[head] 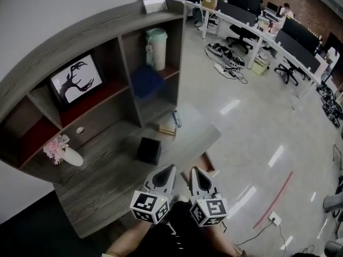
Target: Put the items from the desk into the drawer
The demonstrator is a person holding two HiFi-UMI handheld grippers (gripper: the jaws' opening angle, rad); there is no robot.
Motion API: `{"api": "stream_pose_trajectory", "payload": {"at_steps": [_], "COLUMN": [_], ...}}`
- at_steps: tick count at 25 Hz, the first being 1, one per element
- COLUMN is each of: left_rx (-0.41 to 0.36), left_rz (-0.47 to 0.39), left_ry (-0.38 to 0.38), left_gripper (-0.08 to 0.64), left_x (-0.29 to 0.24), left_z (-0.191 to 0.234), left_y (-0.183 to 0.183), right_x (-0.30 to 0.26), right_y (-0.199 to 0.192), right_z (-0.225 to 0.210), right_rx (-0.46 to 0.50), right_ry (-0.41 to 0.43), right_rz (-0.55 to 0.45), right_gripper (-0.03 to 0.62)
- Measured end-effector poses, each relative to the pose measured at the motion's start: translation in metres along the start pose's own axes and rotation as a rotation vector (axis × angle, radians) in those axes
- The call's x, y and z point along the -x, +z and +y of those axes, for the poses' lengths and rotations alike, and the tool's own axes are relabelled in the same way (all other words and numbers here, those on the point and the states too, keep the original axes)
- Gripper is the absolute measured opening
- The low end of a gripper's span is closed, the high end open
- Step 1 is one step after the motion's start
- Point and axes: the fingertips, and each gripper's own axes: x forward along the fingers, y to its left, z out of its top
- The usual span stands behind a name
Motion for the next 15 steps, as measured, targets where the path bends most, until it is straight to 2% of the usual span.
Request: {"api": "stream_pose_trajectory", "payload": {"at_steps": [15], "left_rx": [0.036], "left_rz": [0.007], "left_ry": [0.078], "left_gripper": [0.009], "left_x": [-0.09], "left_z": [0.035], "left_y": [0.008], "right_x": [-0.078], "right_y": [0.007], "right_z": [-0.064], "right_rx": [-0.014], "right_ry": [0.048], "right_rz": [0.062], "right_gripper": [0.011]}}
